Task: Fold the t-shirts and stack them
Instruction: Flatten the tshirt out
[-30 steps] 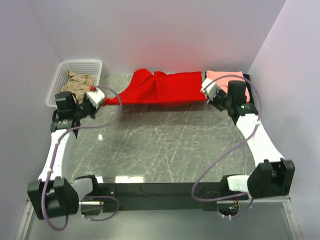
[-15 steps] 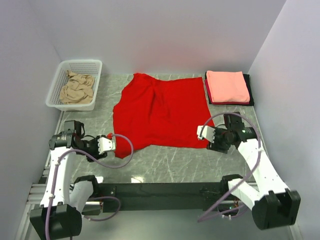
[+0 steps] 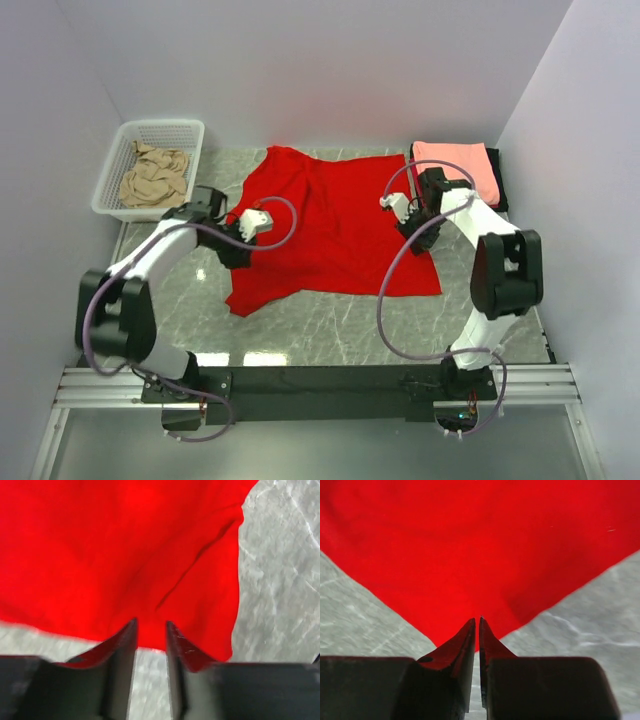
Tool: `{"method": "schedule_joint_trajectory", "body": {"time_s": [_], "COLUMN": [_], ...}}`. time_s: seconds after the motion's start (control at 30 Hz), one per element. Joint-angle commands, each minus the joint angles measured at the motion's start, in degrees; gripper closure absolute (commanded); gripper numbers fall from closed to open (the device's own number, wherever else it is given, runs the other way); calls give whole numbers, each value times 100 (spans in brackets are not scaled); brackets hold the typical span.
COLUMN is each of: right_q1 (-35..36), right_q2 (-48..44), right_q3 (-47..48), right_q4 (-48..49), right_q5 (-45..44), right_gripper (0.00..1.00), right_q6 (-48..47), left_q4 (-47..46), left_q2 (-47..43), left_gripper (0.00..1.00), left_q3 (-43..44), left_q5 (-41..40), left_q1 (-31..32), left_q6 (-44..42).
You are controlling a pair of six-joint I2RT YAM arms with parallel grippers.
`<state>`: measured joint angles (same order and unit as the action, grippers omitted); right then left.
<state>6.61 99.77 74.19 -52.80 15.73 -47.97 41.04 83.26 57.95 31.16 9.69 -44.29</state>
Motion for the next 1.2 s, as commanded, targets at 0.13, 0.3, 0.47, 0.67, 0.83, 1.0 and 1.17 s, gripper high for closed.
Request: {"method": "schedule_joint_trajectory", "body": {"time_s": [0.13,0.3,0.47,0.67,0.83,1.0,1.17], "right_q1": [33,42,33,16,24,24,16], "right_q2": [499,693,632,632,649,649,632], "right_q3": [535,526,412,377,385,377,333], "right_q4": [-565,-618,-530,-539,-583,-609,-609], "right_q5": [-105,62,-25,-35,-26,-43,-52], "right_gripper": [83,83,83,83,84,85,85], "right_q6": [867,1087,1114,1088,1088,1088,1096], "left_q4": [231,-420,-544,-720,-615,-62,807], "left_q2": [840,937,937,849,744,227,-118], "left_gripper": [42,48,61,61,73,94,99], "left_q3": [147,-108,-424,-618,-566,-382,-162], "left_q5": [-240,-557,-874,-1191,-1147,-762,-208], "left_q1": [471,709,903,920,920,999,2009], "left_q6": [808,1378,1213,1142,1020,642,342]}}
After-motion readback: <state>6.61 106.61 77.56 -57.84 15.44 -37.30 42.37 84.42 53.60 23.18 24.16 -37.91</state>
